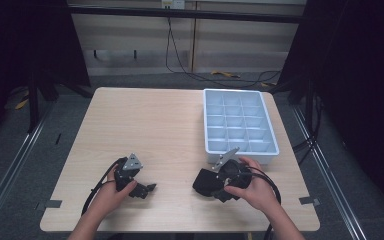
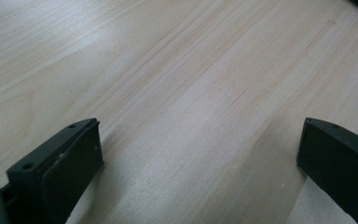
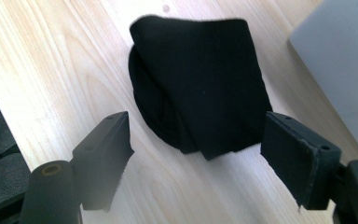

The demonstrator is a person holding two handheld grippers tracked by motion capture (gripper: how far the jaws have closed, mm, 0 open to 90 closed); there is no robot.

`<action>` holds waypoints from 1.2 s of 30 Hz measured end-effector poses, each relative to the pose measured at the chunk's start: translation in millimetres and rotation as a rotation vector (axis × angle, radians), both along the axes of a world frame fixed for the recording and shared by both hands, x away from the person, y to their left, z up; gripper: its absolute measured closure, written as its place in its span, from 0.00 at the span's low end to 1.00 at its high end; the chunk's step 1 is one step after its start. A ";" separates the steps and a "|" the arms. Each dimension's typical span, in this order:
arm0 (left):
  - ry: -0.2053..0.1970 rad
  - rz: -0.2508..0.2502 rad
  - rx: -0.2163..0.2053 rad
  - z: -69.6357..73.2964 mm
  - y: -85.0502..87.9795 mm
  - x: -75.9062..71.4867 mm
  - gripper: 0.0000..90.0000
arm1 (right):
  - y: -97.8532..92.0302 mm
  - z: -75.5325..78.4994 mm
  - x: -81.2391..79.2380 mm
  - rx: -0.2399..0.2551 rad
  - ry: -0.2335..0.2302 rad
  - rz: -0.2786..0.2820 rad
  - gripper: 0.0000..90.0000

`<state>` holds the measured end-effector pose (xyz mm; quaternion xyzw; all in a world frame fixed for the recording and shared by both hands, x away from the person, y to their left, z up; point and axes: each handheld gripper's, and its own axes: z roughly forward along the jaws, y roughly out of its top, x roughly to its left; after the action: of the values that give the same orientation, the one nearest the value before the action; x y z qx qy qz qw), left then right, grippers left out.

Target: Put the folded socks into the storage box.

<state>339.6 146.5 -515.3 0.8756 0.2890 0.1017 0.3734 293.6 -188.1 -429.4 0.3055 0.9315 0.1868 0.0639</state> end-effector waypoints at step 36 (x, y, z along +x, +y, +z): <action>-0.004 0.001 0.001 -0.2 -0.5 0.3 0.00 | 26.3 -12.5 18.6 -0.066 0.148 0.040 0.91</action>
<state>339.9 146.0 -515.5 0.8754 0.2886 0.1038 0.3735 312.2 -161.8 -441.9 0.2973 0.9453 0.1340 0.0012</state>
